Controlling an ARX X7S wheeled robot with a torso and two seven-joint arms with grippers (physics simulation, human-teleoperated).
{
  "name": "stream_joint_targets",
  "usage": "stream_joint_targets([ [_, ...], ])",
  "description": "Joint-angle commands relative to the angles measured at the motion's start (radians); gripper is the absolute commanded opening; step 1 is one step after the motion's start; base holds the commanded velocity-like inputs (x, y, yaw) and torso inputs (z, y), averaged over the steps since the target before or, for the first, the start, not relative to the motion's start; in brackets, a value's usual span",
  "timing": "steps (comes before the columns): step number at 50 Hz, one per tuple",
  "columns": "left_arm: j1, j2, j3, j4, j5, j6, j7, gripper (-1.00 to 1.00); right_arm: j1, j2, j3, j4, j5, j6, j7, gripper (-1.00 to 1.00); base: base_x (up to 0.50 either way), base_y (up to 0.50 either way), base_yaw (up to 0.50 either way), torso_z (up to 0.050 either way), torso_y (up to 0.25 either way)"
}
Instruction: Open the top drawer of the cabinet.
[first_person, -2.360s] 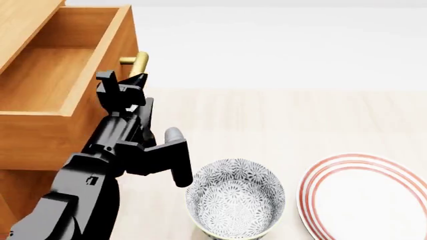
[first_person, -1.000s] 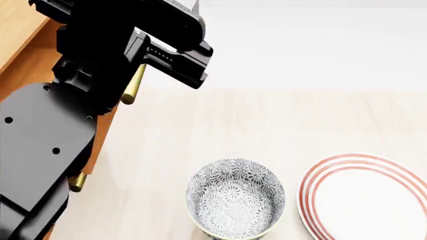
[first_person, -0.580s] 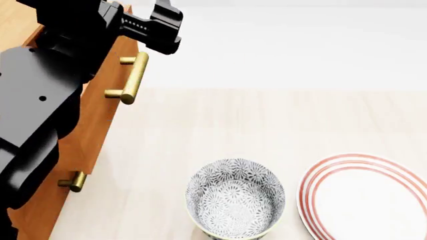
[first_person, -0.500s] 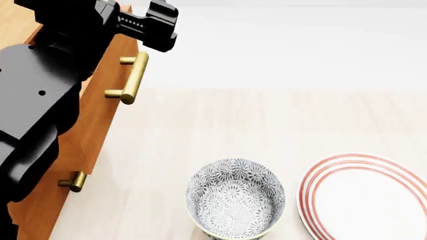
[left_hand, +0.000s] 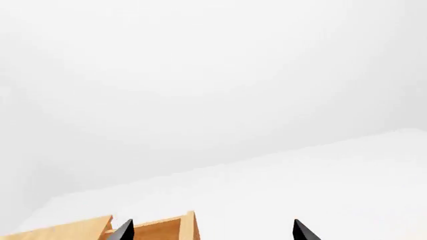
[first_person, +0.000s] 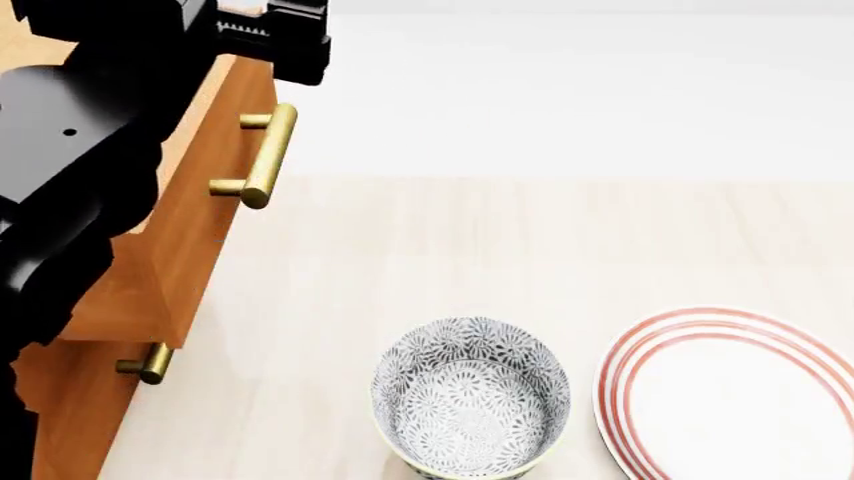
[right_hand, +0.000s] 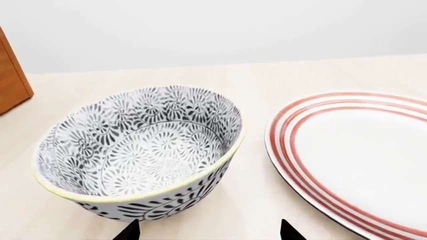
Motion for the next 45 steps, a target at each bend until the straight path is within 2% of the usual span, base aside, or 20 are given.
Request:
stream_joint_targets([
  [1, -0.037, 0.04, -0.129, -0.062, -0.158, -0.018, -0.077, 1.0, -0.003, -0.014, 0.017, -0.003, -0.017, -0.003, -0.02, 1.0, 0.0, 0.0, 0.0, 0.0, 0.0],
  [5, -0.066, 0.04, -0.171, -0.117, -0.294, -0.004, -0.18, 1.0, -0.002, -0.014, 0.016, -0.002, -0.016, -0.004, -0.02, 1.0, 0.0, 0.0, 0.0, 0.0, 0.0],
  [11, -0.093, 0.03, -0.179, -0.169, -0.363, 0.032, -0.256, 1.0, 0.0, -0.015, 0.014, 0.007, -0.016, -0.01, -0.022, 1.0, 0.0, 0.0, 0.0, 0.0, 0.0],
  [28, -0.105, 0.018, -0.176, -0.257, -0.432, 0.078, -0.318, 1.0, 0.0, -0.012, 0.012, 0.003, -0.009, -0.006, -0.016, 1.0, 0.0, 0.0, 0.0, 0.0, 0.0],
  [34, -0.15, 0.013, -0.19, -0.334, -0.445, 0.101, -0.329, 1.0, 0.004, -0.011, 0.014, 0.002, -0.001, 0.003, -0.012, 1.0, 0.0, 0.0, 0.0, 0.0, 0.0],
  [45, -0.24, 0.03, -0.317, -0.527, -0.571, 0.119, -0.409, 1.0, 0.006, -0.009, 0.013, -0.001, 0.004, 0.007, -0.009, 1.0, 0.0, 0.0, 0.0, 0.0, 0.0],
])
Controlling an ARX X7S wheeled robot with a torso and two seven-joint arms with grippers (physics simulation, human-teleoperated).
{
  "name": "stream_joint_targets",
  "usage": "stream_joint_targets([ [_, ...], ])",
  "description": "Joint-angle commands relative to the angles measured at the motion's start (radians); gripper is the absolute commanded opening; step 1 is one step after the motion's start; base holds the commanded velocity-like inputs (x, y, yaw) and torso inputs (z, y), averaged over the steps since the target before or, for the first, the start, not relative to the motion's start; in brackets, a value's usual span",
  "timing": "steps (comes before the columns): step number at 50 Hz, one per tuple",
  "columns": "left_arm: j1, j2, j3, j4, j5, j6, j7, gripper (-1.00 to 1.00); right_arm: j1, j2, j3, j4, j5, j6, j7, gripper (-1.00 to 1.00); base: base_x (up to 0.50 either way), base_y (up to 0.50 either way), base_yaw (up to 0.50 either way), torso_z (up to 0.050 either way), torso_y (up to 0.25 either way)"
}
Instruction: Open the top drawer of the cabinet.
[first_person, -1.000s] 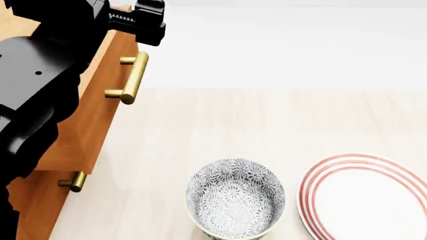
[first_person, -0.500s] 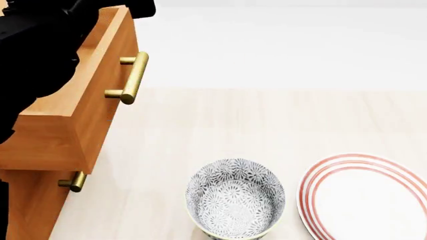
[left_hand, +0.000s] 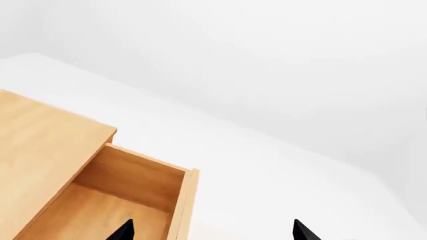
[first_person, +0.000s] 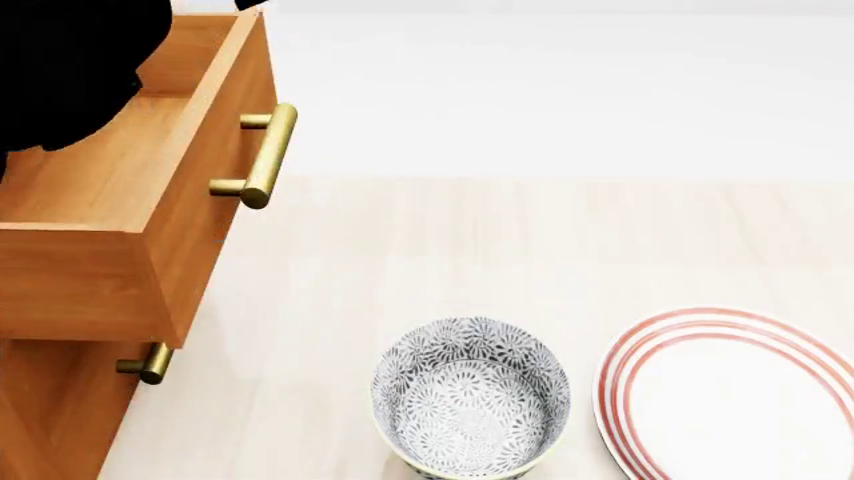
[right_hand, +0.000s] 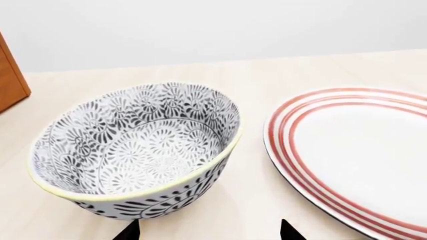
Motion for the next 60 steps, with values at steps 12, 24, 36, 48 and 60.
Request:
stream_joint_targets([
  [12, -0.099, 0.022, -0.126, -0.225, -0.149, 0.057, -0.095, 1.0, 0.001, -0.015, 0.013, 0.004, -0.018, -0.008, -0.02, 1.0, 0.0, 0.0, 0.0, 0.0, 0.0],
  [24, -0.147, 0.009, -0.115, -0.318, -0.156, 0.108, -0.101, 1.0, 0.001, -0.013, 0.009, 0.005, -0.012, -0.004, -0.022, 1.0, 0.0, 0.0, 0.0, 0.0, 0.0],
  [36, -0.172, 0.006, -0.127, -0.402, -0.182, 0.132, -0.104, 1.0, 0.002, -0.012, 0.004, 0.008, -0.01, -0.006, -0.022, 1.0, 0.0, 0.0, 0.0, 0.0, 0.0],
  [48, -0.189, 0.007, -0.122, -0.491, -0.196, 0.135, -0.1, 1.0, -0.003, -0.007, 0.0, -0.006, -0.005, 0.002, -0.018, 1.0, 0.0, 0.0, 0.0, 0.0, 0.0],
  [60, -0.228, 0.004, -0.065, -0.622, -0.147, 0.17, -0.039, 1.0, 0.0, -0.007, -0.003, 0.003, 0.0, 0.001, -0.02, 1.0, 0.0, 0.0, 0.0, 0.0, 0.0],
])
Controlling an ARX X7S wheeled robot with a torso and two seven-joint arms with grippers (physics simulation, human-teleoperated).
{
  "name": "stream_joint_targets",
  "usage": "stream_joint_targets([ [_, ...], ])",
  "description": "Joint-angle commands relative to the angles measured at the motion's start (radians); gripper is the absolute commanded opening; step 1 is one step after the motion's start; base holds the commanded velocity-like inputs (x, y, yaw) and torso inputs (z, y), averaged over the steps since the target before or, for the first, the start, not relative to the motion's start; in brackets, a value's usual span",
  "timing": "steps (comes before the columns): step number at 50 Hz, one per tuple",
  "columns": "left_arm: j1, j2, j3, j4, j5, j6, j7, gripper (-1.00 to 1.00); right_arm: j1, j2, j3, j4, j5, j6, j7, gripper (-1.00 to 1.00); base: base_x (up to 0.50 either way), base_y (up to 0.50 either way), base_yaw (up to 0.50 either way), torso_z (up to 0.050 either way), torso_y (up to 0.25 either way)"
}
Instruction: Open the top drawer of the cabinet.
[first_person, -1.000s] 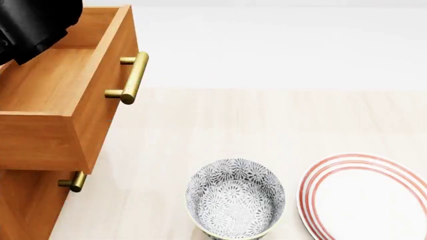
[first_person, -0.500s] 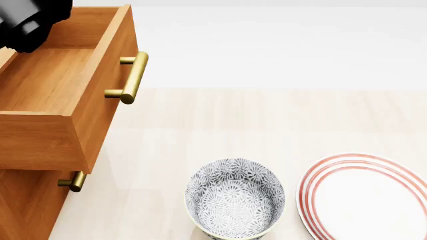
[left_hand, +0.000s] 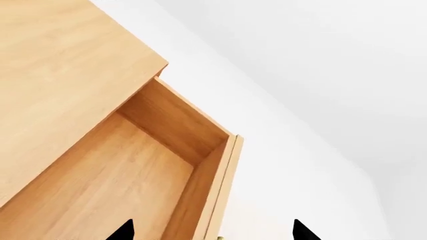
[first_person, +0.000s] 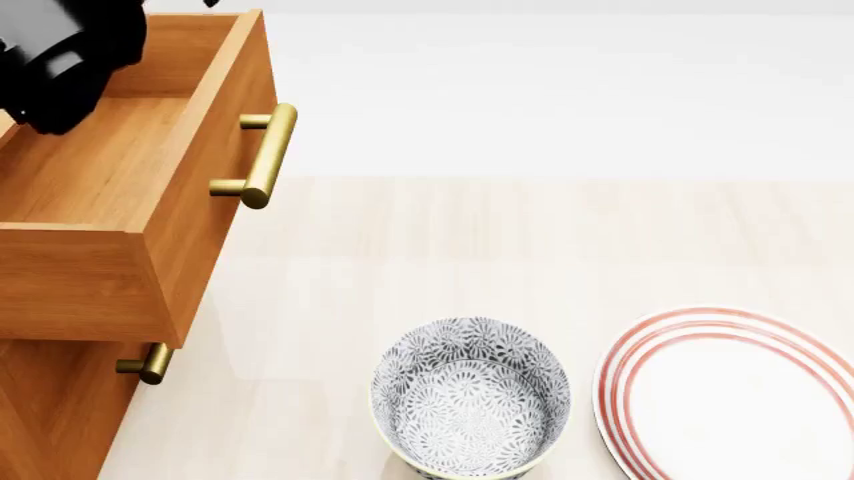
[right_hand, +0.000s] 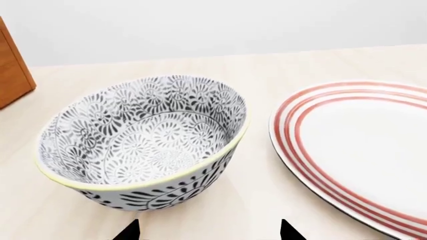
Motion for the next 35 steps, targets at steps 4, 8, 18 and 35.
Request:
stream_joint_targets([
  [4, -0.041, 0.022, 0.004, -0.149, 0.039, 0.022, 0.062, 1.0, -0.003, -0.013, 0.017, -0.01, -0.013, 0.005, -0.018, 1.0, 0.0, 0.0, 0.0, 0.0, 0.0],
  [8, -0.051, 0.027, 0.01, -0.18, 0.046, 0.018, 0.072, 1.0, -0.002, -0.014, 0.016, -0.002, -0.014, -0.001, -0.02, 1.0, 0.0, 0.0, 0.0, 0.0, 0.0],
  [18, -0.039, 0.03, -0.022, -0.19, 0.045, -0.001, 0.078, 1.0, 0.004, -0.013, 0.017, -0.001, -0.009, 0.001, -0.017, 1.0, 0.0, 0.0, 0.0, 0.0, 0.0],
  [35, -0.03, 0.039, -0.112, -0.191, 0.069, -0.044, 0.093, 1.0, 0.008, -0.011, 0.017, -0.001, -0.001, 0.005, -0.012, 1.0, 0.0, 0.0, 0.0, 0.0, 0.0],
])
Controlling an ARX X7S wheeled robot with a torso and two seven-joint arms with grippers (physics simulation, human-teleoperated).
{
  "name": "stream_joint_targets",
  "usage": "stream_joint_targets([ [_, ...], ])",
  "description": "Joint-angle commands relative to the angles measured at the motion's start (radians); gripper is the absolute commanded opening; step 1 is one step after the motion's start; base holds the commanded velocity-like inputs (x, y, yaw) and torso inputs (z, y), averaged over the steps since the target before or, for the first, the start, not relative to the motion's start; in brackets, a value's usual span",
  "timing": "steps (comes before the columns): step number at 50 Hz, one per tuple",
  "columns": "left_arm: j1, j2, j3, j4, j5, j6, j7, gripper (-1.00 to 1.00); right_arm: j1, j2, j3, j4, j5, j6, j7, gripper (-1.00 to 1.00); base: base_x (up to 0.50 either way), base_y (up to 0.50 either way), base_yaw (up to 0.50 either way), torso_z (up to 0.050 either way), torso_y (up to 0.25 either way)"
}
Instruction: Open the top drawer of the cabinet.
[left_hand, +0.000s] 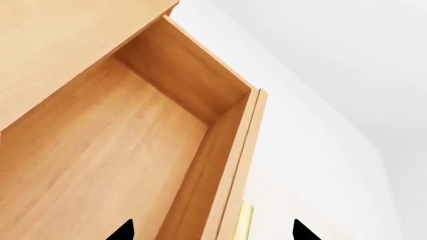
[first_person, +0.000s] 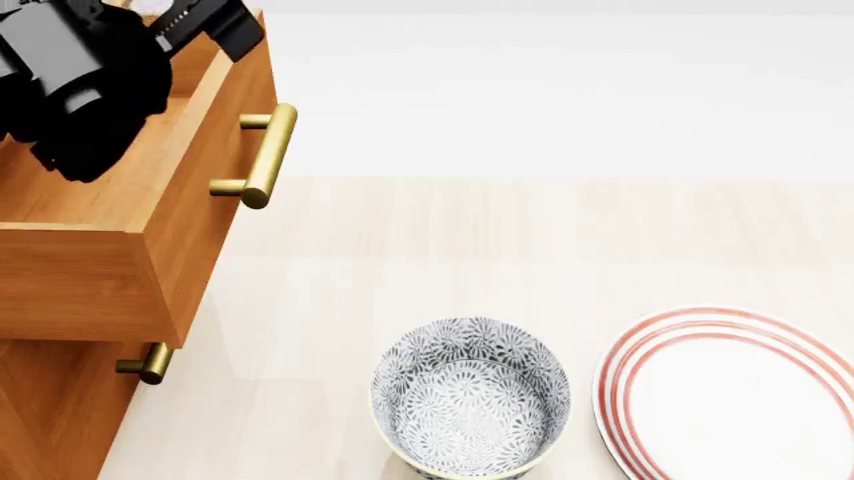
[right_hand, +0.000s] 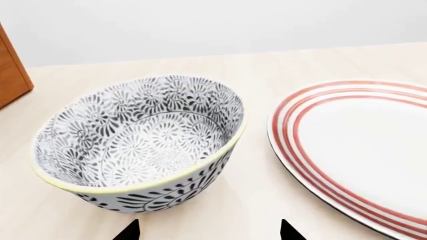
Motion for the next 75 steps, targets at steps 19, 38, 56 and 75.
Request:
stream_joint_targets([
  [19, 0.005, 0.04, -0.055, -0.009, -0.07, -0.091, 0.071, 1.0, -0.002, -0.014, 0.011, 0.003, -0.016, -0.009, -0.023, 1.0, 0.0, 0.0, 0.0, 0.0, 0.0],
  [38, 0.013, 0.041, 0.256, 0.011, -0.426, -0.075, 0.074, 1.0, -0.005, -0.006, 0.003, -0.008, -0.014, -0.009, -0.025, 1.0, 0.0, 0.0, 0.0, 0.0, 0.0],
  [56, 0.009, 0.041, 0.676, 0.028, -0.866, 0.011, 0.073, 1.0, -0.005, 0.001, -0.007, -0.008, -0.018, -0.016, -0.033, 1.0, 0.0, 0.0, 0.0, 0.0, 0.0],
  [75, -0.02, 0.041, 1.126, 0.082, -1.304, 0.11, 0.101, 1.0, -0.001, 0.008, -0.004, -0.015, -0.005, -0.007, -0.029, 1.0, 0.0, 0.0, 0.0, 0.0, 0.001],
])
